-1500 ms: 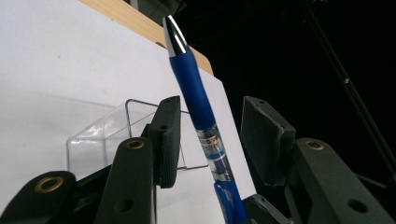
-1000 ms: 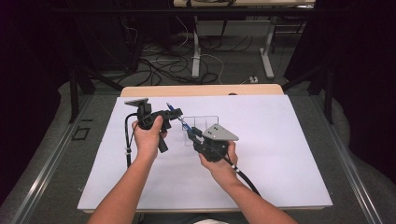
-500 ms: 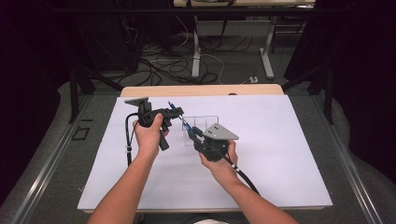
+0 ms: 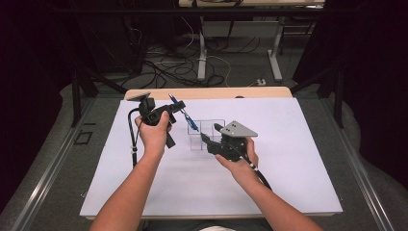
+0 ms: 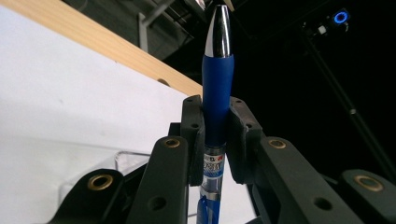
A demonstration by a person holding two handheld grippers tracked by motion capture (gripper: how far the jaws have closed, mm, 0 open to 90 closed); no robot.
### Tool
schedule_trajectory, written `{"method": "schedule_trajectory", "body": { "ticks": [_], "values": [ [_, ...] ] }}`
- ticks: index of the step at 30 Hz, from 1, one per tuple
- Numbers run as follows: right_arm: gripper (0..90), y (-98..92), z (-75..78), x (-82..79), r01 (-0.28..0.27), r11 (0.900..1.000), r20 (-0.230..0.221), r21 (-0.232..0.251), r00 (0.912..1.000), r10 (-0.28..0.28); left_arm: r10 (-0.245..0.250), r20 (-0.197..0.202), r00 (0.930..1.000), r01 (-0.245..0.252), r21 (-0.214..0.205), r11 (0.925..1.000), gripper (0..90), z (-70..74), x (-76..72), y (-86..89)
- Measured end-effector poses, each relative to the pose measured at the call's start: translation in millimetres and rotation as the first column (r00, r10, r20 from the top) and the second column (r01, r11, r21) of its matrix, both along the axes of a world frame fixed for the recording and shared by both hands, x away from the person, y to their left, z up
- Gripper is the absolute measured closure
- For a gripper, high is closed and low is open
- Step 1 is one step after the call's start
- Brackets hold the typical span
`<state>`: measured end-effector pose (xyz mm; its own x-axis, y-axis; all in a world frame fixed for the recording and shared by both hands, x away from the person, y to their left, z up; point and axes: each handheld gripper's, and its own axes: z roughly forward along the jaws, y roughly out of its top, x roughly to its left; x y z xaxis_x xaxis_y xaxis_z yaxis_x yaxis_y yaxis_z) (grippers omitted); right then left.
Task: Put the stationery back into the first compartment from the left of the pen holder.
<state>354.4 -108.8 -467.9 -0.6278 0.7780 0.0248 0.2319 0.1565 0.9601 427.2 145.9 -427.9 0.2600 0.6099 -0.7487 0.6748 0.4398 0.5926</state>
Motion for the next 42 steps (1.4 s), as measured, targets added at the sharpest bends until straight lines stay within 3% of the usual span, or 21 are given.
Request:
{"method": "schedule_trajectory", "body": {
  "ticks": [2, 4, 5, 7, 11, 12, 13, 16, 17, 18, 19, 20, 21, 22, 26, 31, 35, 37, 38, 39, 42],
  "values": [
    [34.6, -5.1, 0.0, 2.2, -0.007, 0.9999, -0.004, -0.012, 1.0000, 0.007, 0.012, 0.035, 0.9993, -0.013, 0.040, 0.9991, 79.4, 0.3, -0.7, -2.0],
    [34.1, -10.1, -0.2, 2.4, 0.001, 0.9998, 0.006, -0.018, 1.0000, 0.000, 0.021, 0.051, 0.9985, -0.024, 0.045, 0.9987, 79.4, 0.7, -1.2, -3.6],
    [33.4, -13.0, -0.2, 2.6, 0.005, 0.9997, 0.004, -0.024, 1.0000, -0.005, 0.025, 0.093, 0.9954, -0.032, 0.076, 0.9966, 79.4, 0.9, -1.5, -5.2],
    [30.4, -18.3, -0.9, 3.2, 0.017, 0.9998, -0.019, -0.012, 0.9997, -0.017, 0.026, 0.110, 0.9936, -0.037, 0.096, 0.9947, 79.4, 0.7, -1.5, -6.3],
    [23.6, -30.2, -2.7, 3.7, 0.042, 0.9990, -0.040, -0.014, 0.9983, -0.043, 0.004, 0.181, 0.9834, -0.043, 0.215, 0.9757, 79.3, -4.5, -2.2, -16.9],
    [20.7, -32.9, -3.7, 4.9, 0.049, 0.9987, -0.040, -0.017, 0.9980, -0.050, 0.004, 0.181, 0.9834, -0.043, 0.215, 0.9757, 79.3, -4.5, -2.2, -16.9],
    [17.7, -36.0, -4.7, 5.5, 0.058, 0.9980, -0.056, -0.027, 0.9967, -0.059, -0.008, 0.199, 0.9799, -0.046, 0.261, 0.9641, 79.3, -8.1, -2.3, -21.3],
    [15.3, -45.8, -8.9, 8.7, 0.081, 0.9955, -0.094, -0.048, 0.9919, -0.086, -0.014, 0.223, 0.9748, -0.056, 0.306, 0.9505, 79.3, -14.0, -2.7, -26.8],
    [15.1, -48.9, -10.4, 9.3, 0.096, 0.9942, -0.101, -0.048, 0.9899, -0.100, -0.014, 0.223, 0.9748, -0.056, 0.306, 0.9505, 79.3, -14.0, -2.7, -26.8],
    [15.0, -53.2, -11.3, 10.0, 0.097, 0.9933, -0.108, -0.062, 0.9887, -0.103, -0.026, 0.232, 0.9723, -0.054, 0.331, 0.9420, 79.3, -17.9, -2.3, -29.6],
    [14.7, -55.9, -12.4, 10.6, 0.106, 0.9927, -0.118, -0.056, 0.9866, -0.112, -0.026, 0.232, 0.9723, -0.054, 0.331, 0.9420, 79.2, -17.9, -2.3, -29.6],
    [14.3, -58.7, -13.6, 11.6, 0.114, 0.9920, -0.119, -0.054, 0.9856, -0.120, -0.033, 0.239, 0.9706, -0.057, 0.363, 0.9301, 79.2, -21.7, -2.4, -33.6],
    [13.4, -61.3, -14.3, 12.3, 0.120, 0.9911, -0.123, -0.057, 0.9842, -0.127, -0.033, 0.239, 0.9706, -0.057, 0.363, 0.9301, 79.2, -21.7, -2.4, -33.6],
    [12.5, -63.8, -14.6, 13.1, 0.127, 0.9902, -0.129, -0.059, 0.9826, -0.133, -0.046, 0.242, 0.9692, -0.055, 0.396, 0.9167, 79.2, -25.3, -2.5, -36.4],
    [11.3, -69.8, -16.0, 15.6, 0.149, 0.9867, -0.141, -0.065, 0.9775, -0.157, -0.062, 0.239, 0.9692, -0.045, 0.417, 0.9076, 79.1, -29.5, -3.0, -39.6],
    [10.5, -74.4, -17.3, 18.0, 0.162, 0.9842, -0.153, -0.071, 0.9732, -0.171, -0.083, 0.224, 0.9711, -0.034, 0.472, 0.8809, 78.8, -32.6, -3.8, -43.1],
    [10.5, -75.8, -17.3, 18.8, 0.168, 0.9833, -0.153, -0.071, 0.9722, -0.177, -0.100, 0.218, 0.9707, -0.018, 0.482, 0.8760, 69.9, -32.0, -4.8, -43.8],
    [10.4, -76.9, -17.3, 19.3, 0.173, 0.9821, -0.157, -0.075, 0.9706, -0.183, -0.128, 0.236, 0.9632, -0.004, 0.489, 0.8725, 62.3, -28.8, -7.2, -40.6],
    [10.3, -77.1, -16.9, 19.3, 0.172, 0.9826, -0.164, -0.071, 0.9697, -0.181, -0.128, 0.236, 0.9632, -0.004, 0.489, 0.8725, 59.0, -28.8, -7.2, -40.6],
    [10.1, -77.9, -16.8, 19.5, 0.172, 0.9823, -0.160, -0.073, 0.9701, -0.182, -0.138, 0.246, 0.9593, -0.005, 0.505, 0.8629, 57.3, -25.6, -10.4, -36.4],
    [9.2, -80.4, -14.8, 19.4, 0.177, 0.9810, -0.168, -0.080, 0.9678, -0.188, -0.143, 0.269, 0.9526, -0.013, 0.504, 0.8639, 52.3, -22.4, -14.4, -27.5]
  ]
}}
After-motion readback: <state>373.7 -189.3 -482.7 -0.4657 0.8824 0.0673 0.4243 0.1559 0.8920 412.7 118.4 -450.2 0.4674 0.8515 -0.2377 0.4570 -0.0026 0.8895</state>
